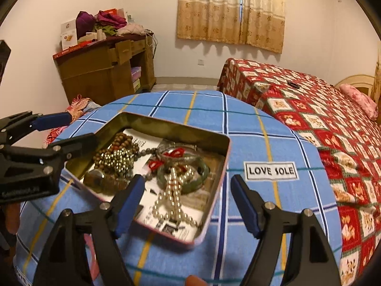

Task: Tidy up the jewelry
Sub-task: 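Carry the chain and silver bangle into the tin and open both tools, then move both tools back to the pink bangle and the small silver ring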

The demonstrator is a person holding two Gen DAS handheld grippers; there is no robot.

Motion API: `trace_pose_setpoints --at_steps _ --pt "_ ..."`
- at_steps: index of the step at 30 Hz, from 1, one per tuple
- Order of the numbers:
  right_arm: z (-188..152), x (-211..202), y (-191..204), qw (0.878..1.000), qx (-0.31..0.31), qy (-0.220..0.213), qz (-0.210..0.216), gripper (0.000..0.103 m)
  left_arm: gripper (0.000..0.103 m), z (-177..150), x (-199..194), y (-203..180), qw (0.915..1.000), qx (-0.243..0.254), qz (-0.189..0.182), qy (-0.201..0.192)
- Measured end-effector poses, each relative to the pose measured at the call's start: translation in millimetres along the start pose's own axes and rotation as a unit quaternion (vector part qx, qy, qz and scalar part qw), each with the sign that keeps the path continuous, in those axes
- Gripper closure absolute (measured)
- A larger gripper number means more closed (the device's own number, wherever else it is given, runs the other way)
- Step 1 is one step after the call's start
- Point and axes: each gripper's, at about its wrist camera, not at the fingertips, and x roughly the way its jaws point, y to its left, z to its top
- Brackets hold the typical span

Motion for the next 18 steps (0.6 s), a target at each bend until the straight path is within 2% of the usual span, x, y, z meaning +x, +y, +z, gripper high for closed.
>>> trace_pose_setpoints --at_steps 10,12,18 --pt "-19.1 -22.5 3.6 1.000 0.002 0.000 -0.004 0.026 0.032 -28.8 -24.9 6.2 0.9997 -0.006 0.022 0.004" --pt "-26.7 -27.2 5.5 1.000 -0.001 0.003 -0.005 0.026 0.031 -37.8 -30.5 6.0 0.9998 -0.004 0.016 0.006" --pt "-54.8 -32.6 9.2 0.999 -0.004 0.032 -0.003 0.026 0.031 -71.5 -36.1 -0.1 0.9991 -0.013 0.008 0.038"
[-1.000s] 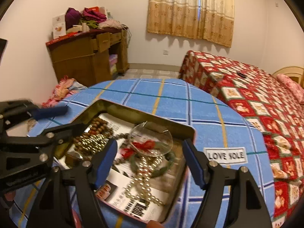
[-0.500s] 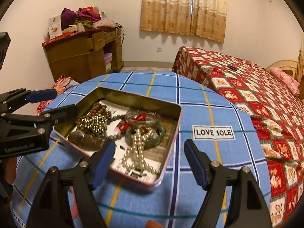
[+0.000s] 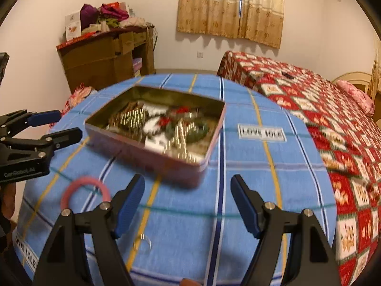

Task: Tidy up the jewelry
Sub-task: 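Move both tools back to the pink bangle and the small silver ring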

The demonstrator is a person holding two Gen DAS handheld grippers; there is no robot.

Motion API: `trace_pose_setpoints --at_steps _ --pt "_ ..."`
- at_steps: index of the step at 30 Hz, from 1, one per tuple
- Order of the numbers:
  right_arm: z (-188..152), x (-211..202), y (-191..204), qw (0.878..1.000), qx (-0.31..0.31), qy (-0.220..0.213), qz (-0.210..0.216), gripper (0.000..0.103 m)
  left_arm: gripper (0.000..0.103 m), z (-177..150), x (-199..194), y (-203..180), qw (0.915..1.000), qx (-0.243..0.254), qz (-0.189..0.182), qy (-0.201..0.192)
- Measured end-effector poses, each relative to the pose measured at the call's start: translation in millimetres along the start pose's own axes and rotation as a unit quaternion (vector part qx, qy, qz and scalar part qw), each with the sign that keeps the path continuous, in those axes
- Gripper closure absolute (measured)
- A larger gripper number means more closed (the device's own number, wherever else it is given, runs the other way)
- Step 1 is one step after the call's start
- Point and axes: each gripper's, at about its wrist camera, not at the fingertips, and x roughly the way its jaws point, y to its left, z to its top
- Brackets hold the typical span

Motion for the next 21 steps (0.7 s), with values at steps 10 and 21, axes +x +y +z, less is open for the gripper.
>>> trace_pose_setpoints --at_steps 10,21 --pt "-29.6 -10.5 9.7 1.000 -0.007 0.024 0.014 0.026 0.032 -27.9 -10.1 -10.0 0.9996 -0.006 -0.020 0.016" --pt "-43.1 -7.6 22.9 0.999 -0.010 0.034 0.030 0.032 0.032 -41.5 0.8 -19.1 0.9994 0.004 -0.007 0.035"
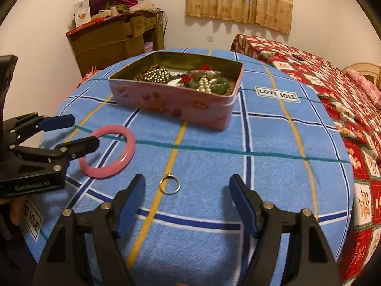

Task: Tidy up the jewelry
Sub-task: 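Move both tools back to the pink bangle and the small silver ring, then grasp the pink bangle with the left tool while the right grasps the small ring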

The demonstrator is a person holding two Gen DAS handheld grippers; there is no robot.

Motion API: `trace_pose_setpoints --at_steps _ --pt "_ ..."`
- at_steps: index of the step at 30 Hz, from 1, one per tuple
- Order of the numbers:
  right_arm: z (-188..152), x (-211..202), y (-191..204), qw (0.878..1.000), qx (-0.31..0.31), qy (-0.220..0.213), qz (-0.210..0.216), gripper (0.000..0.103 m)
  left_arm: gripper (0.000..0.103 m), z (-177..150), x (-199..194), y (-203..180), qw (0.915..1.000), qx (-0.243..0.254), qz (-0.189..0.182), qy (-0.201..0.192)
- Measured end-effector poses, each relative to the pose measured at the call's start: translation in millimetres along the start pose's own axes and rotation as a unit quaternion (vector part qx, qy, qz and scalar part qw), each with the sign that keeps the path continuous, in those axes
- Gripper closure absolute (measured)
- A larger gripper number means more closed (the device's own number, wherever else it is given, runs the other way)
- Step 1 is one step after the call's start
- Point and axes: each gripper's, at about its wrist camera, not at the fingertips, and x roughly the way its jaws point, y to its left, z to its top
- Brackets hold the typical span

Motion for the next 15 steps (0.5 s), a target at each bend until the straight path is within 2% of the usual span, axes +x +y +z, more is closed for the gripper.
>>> trace_pose_setpoints --at_steps 4,12,14,15 --pt "0.4 3.8 4.1 1.000 -0.004 0.003 0.003 0.037 0.032 -3.0 4.1 0.3 1.0000 -0.001 -0.004 0.006" --pt "-2.6 6.5 8.5 1.000 -0.016 0.004 -0.001 0.054 0.033 -6.1 9.3 -1.8 0.9999 0.004 -0.009 0.011" --pt "-3.1 6.0 9.8 1.000 -0.017 0.002 0.002 0.067 0.043 -5.4 10.5 -1.2 0.9999 0.005 -0.012 0.010" --pt "-3.3 5.5 11.4 1.000 -0.019 0.001 0.005 0.071 0.059 -5.5 9.9 -1.7 0.9998 0.006 -0.017 0.009"
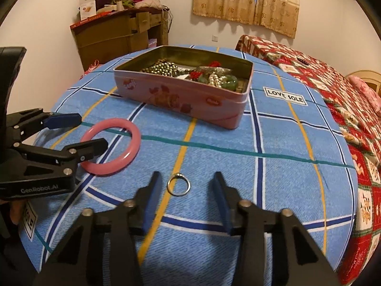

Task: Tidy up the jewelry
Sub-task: 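Grasp the pink bangle with the left tool while the right grasps the small ring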

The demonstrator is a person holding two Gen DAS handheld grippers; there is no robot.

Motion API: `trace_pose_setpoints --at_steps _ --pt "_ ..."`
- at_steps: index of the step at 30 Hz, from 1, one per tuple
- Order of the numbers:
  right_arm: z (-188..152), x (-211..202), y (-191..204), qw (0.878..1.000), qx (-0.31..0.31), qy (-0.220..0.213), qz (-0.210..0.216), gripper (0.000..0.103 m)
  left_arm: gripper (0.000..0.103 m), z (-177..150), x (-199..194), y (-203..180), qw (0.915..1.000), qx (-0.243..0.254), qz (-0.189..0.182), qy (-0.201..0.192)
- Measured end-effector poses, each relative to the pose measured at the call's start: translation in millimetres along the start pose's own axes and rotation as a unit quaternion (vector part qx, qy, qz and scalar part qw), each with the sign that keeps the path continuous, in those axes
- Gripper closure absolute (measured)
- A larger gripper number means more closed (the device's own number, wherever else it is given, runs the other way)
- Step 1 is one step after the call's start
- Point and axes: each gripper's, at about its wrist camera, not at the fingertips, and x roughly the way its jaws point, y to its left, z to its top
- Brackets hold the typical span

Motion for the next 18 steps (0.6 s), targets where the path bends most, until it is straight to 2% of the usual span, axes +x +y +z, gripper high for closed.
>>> trace_pose_setpoints --at_steps 1,2,4,18 --pt "0.2 -0.1 1.7 1.000 -0.003 -0.001 0.001 0.077 0.079 0.7 -0.1 -0.5 1.0000 0.002 -0.005 0.001" --pt "-0.1 -0.2 3.6 1.000 -0.006 -0.002 0.003 0.082 0.086 1.8 -0.2 -1.1 0.9999 0.004 -0.010 0.002" --pt "-0.9 -0.9 5.8 1.000 -0.009 -0.005 0.004 0.082 0.093 2.7 -0.4 -2.1 0.9999 0.005 -0.016 0.004" --pt "3.2 -14.7 -3.4 0.999 0.015 -0.030 0.011 0.082 0.094 12.4 -24.9 7.3 0.9992 -0.009 -0.019 -0.033"
